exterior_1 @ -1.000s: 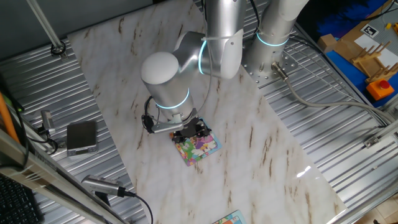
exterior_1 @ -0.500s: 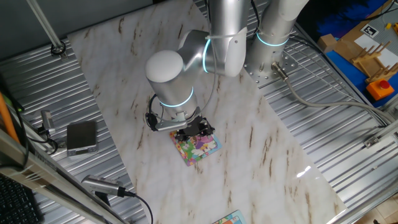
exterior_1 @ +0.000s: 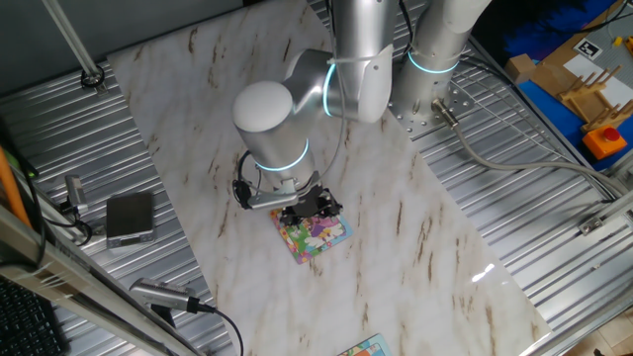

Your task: Assemble one piece of a puzzle

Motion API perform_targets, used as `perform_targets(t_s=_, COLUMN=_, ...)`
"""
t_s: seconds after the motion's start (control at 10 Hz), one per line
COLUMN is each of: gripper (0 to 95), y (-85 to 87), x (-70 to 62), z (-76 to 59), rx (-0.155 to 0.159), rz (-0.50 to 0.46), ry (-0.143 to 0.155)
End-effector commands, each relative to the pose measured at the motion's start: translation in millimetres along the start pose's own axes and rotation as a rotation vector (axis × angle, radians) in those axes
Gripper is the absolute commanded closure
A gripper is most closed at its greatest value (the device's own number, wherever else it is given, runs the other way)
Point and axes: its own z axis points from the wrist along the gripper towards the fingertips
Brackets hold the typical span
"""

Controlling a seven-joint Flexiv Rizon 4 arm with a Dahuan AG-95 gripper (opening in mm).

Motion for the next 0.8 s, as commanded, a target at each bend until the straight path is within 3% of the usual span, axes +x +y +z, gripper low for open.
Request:
perform_targets(t_s=0.1, gripper=19.0, y=1.6, x=1.2, z=1.4, rx=0.000, rz=0.000, ry=0.000)
perform_targets(t_s=0.8, gripper=19.0, y=15.5, x=1.1, z=7.3, rx=0.004, rz=0.015, ry=-0.005)
